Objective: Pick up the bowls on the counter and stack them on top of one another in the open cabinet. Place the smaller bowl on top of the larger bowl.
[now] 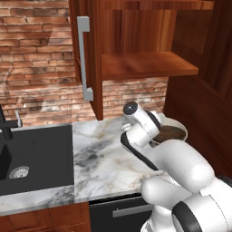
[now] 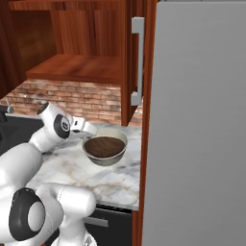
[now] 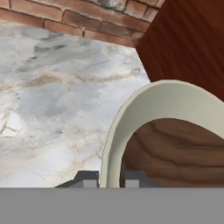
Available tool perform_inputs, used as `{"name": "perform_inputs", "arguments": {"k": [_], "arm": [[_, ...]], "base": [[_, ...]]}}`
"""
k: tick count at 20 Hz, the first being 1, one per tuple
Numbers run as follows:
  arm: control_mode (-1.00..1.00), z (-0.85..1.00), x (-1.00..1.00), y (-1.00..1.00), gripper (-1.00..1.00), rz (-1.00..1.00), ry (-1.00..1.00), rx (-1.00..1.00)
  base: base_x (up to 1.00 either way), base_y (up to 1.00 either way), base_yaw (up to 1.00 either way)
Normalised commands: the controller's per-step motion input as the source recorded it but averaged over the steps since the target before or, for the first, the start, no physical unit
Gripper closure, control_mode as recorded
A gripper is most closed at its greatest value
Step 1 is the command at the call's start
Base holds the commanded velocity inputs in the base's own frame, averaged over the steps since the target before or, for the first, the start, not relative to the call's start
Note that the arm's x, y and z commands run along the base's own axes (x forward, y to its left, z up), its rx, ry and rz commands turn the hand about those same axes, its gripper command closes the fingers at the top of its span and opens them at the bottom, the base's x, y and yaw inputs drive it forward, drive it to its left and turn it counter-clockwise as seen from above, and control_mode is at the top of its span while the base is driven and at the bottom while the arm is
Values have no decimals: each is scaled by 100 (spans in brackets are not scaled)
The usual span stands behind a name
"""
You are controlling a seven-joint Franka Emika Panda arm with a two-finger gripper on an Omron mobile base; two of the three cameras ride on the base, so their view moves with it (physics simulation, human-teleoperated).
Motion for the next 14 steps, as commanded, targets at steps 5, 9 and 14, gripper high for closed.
{"name": "perform_inputs", "arguments": {"k": [5, 9, 14], "arm": [[-100, 41, -12, 0, 100, 0, 0, 0], [-100, 38, -23, 0, 100, 0, 0, 0], [-100, 36, -24, 0, 100, 0, 1, -2]], "base": [[0, 0, 0], [0, 0, 0], [0, 0, 0]]}}
